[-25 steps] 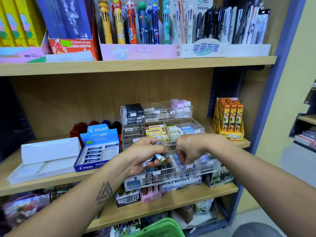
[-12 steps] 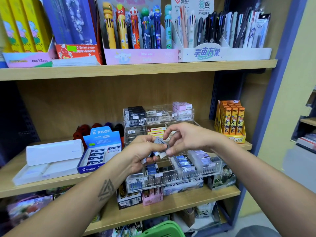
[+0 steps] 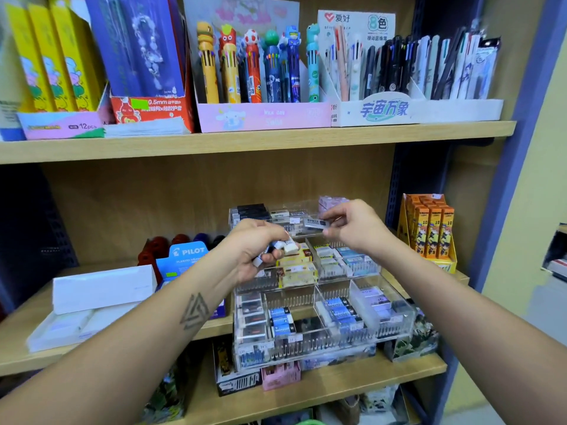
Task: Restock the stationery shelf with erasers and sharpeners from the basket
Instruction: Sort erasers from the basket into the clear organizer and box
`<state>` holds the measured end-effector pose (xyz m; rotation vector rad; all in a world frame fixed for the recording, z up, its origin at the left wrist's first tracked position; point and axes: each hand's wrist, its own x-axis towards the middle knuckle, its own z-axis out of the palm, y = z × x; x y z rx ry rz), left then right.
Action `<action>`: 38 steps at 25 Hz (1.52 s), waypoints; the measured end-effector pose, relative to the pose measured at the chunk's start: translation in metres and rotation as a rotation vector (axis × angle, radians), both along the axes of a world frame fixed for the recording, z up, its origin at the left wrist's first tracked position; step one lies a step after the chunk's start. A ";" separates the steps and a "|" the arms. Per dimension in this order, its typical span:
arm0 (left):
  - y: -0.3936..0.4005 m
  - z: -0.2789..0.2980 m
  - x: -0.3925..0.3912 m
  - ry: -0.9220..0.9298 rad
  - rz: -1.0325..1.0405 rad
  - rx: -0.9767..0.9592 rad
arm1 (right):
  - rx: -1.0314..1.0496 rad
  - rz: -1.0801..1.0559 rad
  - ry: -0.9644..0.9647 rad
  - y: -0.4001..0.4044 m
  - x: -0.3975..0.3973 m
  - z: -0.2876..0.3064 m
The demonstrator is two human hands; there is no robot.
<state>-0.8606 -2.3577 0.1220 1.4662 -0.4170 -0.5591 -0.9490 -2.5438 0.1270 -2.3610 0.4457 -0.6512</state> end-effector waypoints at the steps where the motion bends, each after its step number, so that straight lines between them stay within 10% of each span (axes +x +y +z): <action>1: -0.005 0.007 0.007 -0.024 0.026 -0.002 | -0.015 -0.034 -0.011 -0.003 0.009 0.004; 25: -0.065 0.020 0.102 -0.189 0.246 -0.090 | -0.662 -0.079 0.307 -0.023 0.134 0.025; 28: -0.064 0.022 0.098 -0.183 0.264 -0.089 | -0.399 -0.032 0.155 -0.020 0.122 0.035; 32: -0.061 0.029 0.089 -0.196 0.259 -0.177 | 0.632 0.260 -0.021 -0.007 0.089 0.044; 38: -0.042 0.029 0.065 -0.126 0.158 -0.166 | 0.568 0.284 -0.165 -0.001 0.063 0.035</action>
